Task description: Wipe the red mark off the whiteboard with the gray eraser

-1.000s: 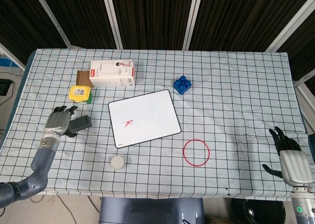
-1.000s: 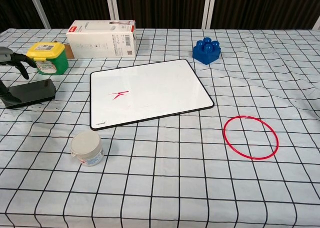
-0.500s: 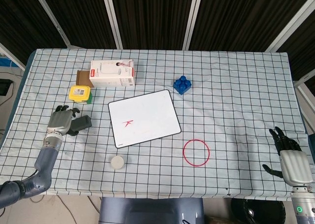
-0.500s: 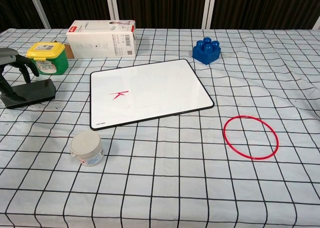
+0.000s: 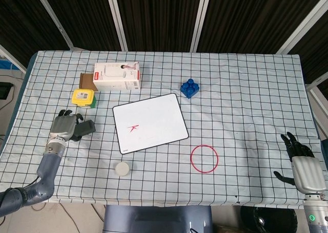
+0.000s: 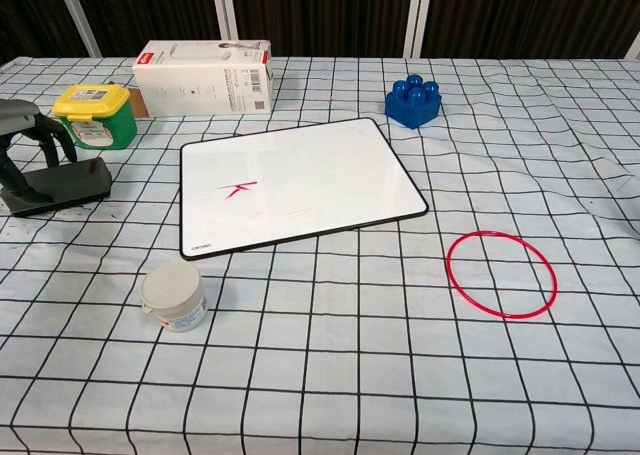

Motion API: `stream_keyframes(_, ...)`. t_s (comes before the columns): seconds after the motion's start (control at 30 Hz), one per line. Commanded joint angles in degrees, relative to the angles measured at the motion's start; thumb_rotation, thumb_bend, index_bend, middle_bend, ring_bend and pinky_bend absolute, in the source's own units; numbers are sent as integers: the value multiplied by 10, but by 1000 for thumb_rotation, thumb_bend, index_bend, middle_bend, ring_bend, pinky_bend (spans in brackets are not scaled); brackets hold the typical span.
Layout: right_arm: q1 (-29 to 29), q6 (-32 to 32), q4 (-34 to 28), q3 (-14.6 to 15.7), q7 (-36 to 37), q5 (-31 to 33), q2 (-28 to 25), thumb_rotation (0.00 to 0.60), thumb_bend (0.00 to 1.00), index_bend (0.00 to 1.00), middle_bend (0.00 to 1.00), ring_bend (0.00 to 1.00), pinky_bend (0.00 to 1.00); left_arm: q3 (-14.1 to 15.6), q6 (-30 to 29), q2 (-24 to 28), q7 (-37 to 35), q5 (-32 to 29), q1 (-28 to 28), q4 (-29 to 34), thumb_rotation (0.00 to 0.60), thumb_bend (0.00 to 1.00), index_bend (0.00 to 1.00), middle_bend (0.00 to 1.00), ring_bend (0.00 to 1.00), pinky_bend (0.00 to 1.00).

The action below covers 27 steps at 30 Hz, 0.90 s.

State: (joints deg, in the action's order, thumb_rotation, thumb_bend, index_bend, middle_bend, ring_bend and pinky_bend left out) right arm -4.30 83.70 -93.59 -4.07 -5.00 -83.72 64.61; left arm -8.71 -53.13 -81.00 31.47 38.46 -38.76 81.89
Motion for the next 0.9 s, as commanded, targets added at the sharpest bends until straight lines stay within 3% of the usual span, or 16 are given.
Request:
stream_keyframes(0.03,0,0,0,0,1,1,0,600,40,0,42,180,213,5,3,-5,3,-3,-3,-8,600,204,327,386,100,77)
stream_keyframes(0.4,0,-1,-2,0,4,2,-1,600,39,0,42,180,213,5,-3,4,-12,16,-3,7,600,248,419,455,128,78)
stream_keyframes(0.7,0,-4,-5,0,8,4,-3,600,40,0,42,181,213,-14,-47,62,-19,83,-7,116,600,248,416,453,128,79)
stream_keyframes(0.9,1,-3,-7,1,9,4,-4,600,40,0,42,180,213,-30,-35,64,8,97,-44,141,600,248,411,457,128,79)
